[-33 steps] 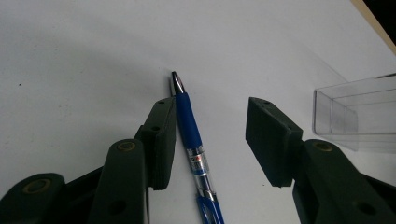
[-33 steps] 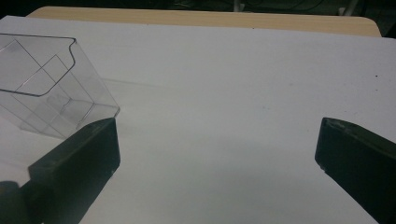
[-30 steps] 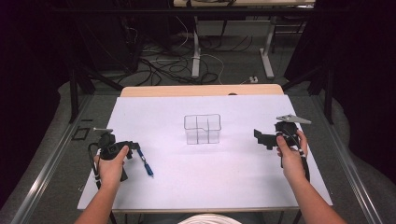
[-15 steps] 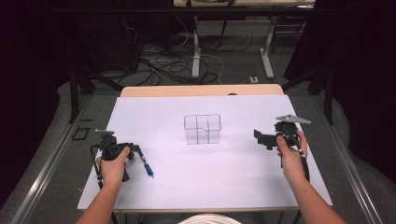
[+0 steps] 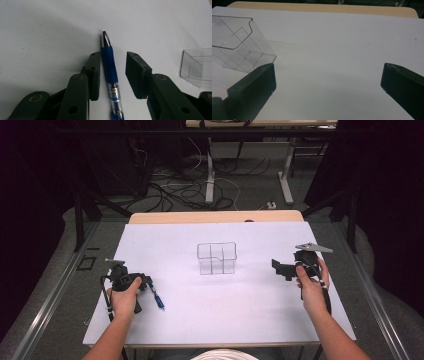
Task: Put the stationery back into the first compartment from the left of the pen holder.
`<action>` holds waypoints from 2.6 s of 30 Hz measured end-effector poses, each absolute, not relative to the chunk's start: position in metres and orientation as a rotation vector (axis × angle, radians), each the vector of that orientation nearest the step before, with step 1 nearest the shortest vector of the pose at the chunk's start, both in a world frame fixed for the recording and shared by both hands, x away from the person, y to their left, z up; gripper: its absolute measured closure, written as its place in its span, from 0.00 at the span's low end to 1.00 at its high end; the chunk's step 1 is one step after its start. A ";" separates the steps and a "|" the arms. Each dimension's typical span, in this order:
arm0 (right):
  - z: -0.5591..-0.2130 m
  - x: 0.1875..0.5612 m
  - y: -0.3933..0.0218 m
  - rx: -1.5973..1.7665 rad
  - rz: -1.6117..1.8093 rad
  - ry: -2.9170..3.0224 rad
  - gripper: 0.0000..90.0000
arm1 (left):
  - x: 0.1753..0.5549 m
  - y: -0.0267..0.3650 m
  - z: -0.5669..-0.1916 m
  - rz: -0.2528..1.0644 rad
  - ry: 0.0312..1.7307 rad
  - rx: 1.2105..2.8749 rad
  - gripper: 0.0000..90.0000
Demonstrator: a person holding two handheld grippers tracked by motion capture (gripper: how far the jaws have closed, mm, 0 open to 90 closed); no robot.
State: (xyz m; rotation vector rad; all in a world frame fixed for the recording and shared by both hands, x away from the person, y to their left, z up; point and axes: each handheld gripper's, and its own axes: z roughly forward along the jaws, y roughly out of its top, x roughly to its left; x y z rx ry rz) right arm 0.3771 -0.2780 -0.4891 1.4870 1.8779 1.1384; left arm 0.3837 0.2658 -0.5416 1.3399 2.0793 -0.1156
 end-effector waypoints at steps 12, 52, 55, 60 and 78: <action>-0.489 0.377 -0.278 1.486 1.140 1.884 0.00 | 0.388 0.263 -0.546 -0.143 2.105 1.299 0.76; -0.491 0.378 -0.277 1.491 1.141 1.903 0.00 | 0.388 0.267 -0.549 -0.178 2.127 1.252 0.88; -0.491 0.378 -0.278 1.491 1.136 1.904 0.00 | 0.388 0.267 -0.549 -0.174 2.131 1.246 0.89; -0.492 0.378 -0.278 1.491 1.139 1.905 0.00 | 0.388 0.269 -0.550 -0.188 2.128 1.236 0.89; -0.492 0.378 -0.279 1.492 1.139 1.906 0.00 | 0.386 0.270 -0.544 -0.169 2.079 1.242 0.89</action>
